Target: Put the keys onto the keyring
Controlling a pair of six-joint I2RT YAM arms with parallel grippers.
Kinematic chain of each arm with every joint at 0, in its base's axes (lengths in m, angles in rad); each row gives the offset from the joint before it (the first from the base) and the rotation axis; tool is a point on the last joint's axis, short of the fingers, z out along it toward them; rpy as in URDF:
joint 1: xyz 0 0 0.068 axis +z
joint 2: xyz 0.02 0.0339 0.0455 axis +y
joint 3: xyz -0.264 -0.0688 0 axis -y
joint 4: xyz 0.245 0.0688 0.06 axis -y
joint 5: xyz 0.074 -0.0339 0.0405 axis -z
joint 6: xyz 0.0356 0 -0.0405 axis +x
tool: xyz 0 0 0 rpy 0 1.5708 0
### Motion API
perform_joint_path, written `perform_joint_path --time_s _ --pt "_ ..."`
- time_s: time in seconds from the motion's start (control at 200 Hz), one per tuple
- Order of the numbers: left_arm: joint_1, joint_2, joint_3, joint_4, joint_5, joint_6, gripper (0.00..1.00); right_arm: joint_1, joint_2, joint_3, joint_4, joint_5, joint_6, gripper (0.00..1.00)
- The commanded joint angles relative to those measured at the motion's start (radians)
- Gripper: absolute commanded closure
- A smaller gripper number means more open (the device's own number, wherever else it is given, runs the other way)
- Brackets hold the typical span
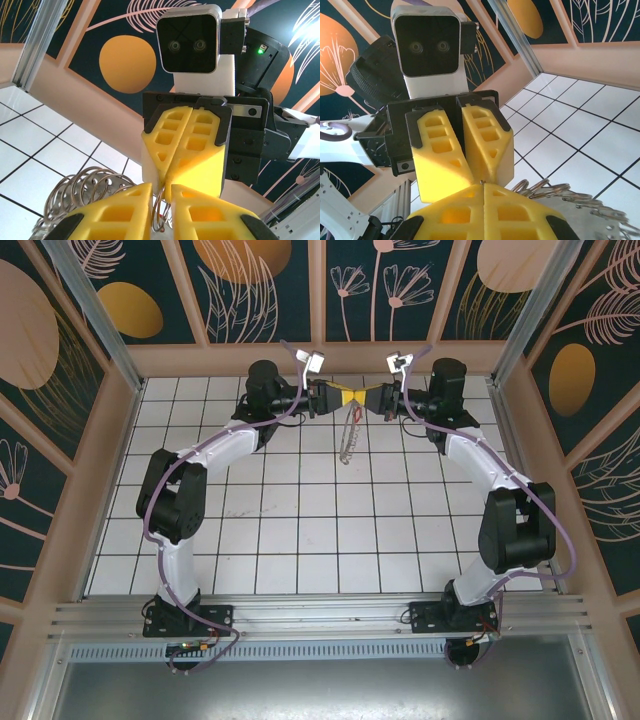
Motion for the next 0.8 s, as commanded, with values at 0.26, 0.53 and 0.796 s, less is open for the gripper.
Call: perform_joint_path --time_s 0.26,0.53,0.796 --pt "-0.005 -0.009 -0.011 0.065 0.036 -0.007 1.00 0.008 0.011 0.005 0.085 -0.011 0.035 1.00" --pt "-0.008 -0.039 -0.058 0.131 -0.062 -0.046 1.00 -0.012 -0.037 -0.028 0.126 0.033 0.086 0.65" --pt "-0.007 -0.080 -0.129 0.311 -0.130 -0.157 1.00 -0.059 -0.165 -0.197 0.227 0.121 0.154 0.57"
